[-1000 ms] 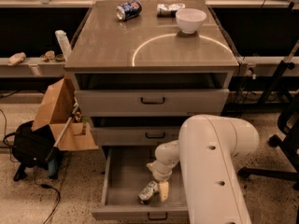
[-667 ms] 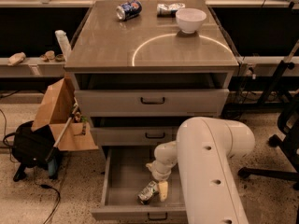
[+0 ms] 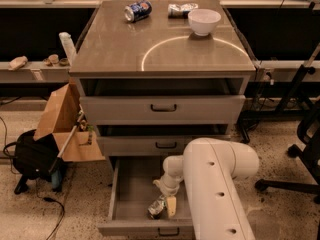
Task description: Pick 7up can from bottom drawer and place on counter
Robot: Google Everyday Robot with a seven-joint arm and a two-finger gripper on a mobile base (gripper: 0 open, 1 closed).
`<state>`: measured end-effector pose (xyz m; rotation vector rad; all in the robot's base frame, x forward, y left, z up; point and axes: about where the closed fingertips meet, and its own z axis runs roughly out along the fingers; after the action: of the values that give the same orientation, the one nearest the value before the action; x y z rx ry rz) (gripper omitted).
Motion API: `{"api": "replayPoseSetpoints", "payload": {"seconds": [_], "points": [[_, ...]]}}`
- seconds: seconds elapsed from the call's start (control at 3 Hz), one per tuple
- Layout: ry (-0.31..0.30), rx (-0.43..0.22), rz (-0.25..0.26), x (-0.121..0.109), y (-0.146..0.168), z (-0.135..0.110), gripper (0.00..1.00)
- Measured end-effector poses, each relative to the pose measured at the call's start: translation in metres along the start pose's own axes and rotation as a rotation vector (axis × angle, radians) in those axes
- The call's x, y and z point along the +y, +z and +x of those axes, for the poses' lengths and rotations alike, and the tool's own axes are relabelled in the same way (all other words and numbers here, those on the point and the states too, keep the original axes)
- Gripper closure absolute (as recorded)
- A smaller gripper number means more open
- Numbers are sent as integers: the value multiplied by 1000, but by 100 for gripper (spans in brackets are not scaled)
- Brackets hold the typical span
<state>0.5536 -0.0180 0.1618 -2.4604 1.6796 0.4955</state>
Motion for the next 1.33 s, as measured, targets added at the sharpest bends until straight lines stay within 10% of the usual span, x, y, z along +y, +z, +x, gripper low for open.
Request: {"api": "replayPoseSetpoints", "payload": {"seconds": [1.33], "points": [[28,-27,-69,2,36,6,0]]}}
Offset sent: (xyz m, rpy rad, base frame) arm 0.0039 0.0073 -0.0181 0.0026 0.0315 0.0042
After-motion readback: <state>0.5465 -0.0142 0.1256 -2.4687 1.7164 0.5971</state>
